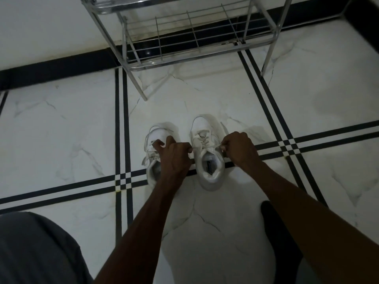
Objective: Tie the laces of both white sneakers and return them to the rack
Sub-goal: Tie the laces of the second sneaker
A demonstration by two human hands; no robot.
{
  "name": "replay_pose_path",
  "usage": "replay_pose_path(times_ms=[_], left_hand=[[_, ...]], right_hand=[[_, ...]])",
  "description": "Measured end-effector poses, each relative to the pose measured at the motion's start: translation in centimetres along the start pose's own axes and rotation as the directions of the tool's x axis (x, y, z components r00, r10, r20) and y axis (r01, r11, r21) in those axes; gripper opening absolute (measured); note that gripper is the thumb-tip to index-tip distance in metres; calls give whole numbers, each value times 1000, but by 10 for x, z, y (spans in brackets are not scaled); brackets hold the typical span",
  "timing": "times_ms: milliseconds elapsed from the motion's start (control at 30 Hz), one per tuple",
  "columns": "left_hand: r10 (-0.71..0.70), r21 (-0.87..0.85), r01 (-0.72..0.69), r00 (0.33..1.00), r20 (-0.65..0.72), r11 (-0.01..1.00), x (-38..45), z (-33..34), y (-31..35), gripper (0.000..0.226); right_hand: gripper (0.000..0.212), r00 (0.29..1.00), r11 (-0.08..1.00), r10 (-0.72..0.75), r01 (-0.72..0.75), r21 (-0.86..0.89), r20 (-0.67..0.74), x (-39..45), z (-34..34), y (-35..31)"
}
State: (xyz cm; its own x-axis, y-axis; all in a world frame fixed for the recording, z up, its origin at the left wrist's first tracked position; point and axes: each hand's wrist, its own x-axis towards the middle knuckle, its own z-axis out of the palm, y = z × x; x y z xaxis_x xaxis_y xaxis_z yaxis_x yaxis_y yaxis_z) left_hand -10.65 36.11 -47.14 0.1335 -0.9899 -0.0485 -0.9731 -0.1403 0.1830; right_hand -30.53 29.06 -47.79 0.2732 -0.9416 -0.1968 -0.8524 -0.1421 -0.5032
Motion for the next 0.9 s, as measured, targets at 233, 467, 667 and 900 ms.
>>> replay_pose_path(times_ms=[233, 467, 667, 900], left_hand=[[-24, -622, 187, 965, 261, 760, 19, -14, -26, 38], [-53, -956, 258, 966, 253, 140, 30, -39, -4, 39], [-39, -945, 177, 984, 173, 273, 28, -27, 15, 32], [58, -879, 39, 995, 75, 475, 28, -22, 9, 32]], right_hand=[[21, 919, 802, 44, -267, 534, 393, 13, -48, 11], [35, 945, 446, -57, -264, 855, 322, 15, -50, -25], [30, 965, 569, -113, -133, 812, 237, 10, -38, -38], [45, 968, 635, -95, -120, 763, 230, 17, -24, -32]])
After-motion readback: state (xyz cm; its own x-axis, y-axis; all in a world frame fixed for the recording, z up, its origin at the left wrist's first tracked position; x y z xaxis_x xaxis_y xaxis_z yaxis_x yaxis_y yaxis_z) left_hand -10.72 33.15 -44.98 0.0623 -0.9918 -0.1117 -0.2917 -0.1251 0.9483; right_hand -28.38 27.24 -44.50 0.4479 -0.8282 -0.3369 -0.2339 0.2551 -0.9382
